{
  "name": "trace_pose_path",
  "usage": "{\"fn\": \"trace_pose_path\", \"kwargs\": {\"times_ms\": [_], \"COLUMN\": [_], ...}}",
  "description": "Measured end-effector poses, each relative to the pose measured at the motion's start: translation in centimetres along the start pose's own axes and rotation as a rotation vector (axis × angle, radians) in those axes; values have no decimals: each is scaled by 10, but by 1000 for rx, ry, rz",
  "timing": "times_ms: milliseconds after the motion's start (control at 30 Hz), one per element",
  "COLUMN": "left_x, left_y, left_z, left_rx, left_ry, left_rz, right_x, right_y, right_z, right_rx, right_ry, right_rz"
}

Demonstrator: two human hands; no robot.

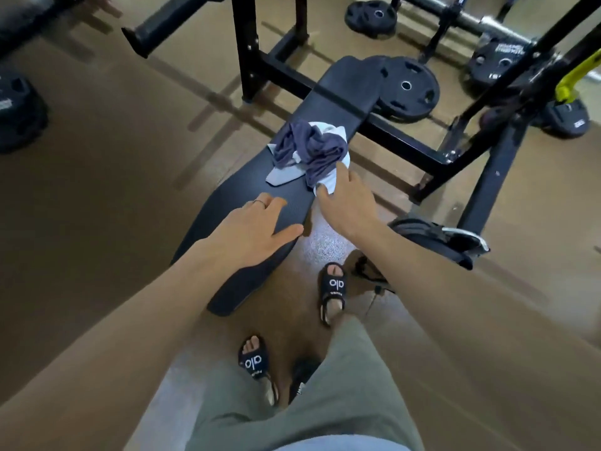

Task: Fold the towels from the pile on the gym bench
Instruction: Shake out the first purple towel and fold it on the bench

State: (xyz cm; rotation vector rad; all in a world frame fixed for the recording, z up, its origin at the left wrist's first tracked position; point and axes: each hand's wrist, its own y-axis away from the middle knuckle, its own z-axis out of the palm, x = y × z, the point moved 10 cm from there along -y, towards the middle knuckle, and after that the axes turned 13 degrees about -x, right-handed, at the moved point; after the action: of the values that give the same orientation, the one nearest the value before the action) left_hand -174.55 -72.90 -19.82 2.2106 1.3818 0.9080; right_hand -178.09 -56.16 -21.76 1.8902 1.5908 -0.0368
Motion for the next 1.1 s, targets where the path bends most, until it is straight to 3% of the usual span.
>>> {"fn": "trace_pose_path", "kwargs": {"times_ms": [300, 467, 600, 800, 933, 1100], "left_x": [-69, -106, -127, -142, -138, -130], "left_y": [-221, -302, -336, -343, -327, -290], "left_z": [28, 72, 103, 115, 114, 92], "left_rx": [117, 179, 232, 313, 346, 587], "left_ry": [60, 95, 134, 137, 191, 533], "left_rz": [-15, 18, 41, 54, 70, 230], "right_x": [63, 96, 92, 89, 74, 41], "right_y": [-232, -324, -365, -355, -310, -209], "right_z": [42, 83, 102, 92, 87, 94], "right_rx": [156, 165, 288, 568, 609, 685], "right_ry": [-16, 112, 184, 242, 107, -178], "right_rz": [-73, -80, -147, -162, -240, -505]}}
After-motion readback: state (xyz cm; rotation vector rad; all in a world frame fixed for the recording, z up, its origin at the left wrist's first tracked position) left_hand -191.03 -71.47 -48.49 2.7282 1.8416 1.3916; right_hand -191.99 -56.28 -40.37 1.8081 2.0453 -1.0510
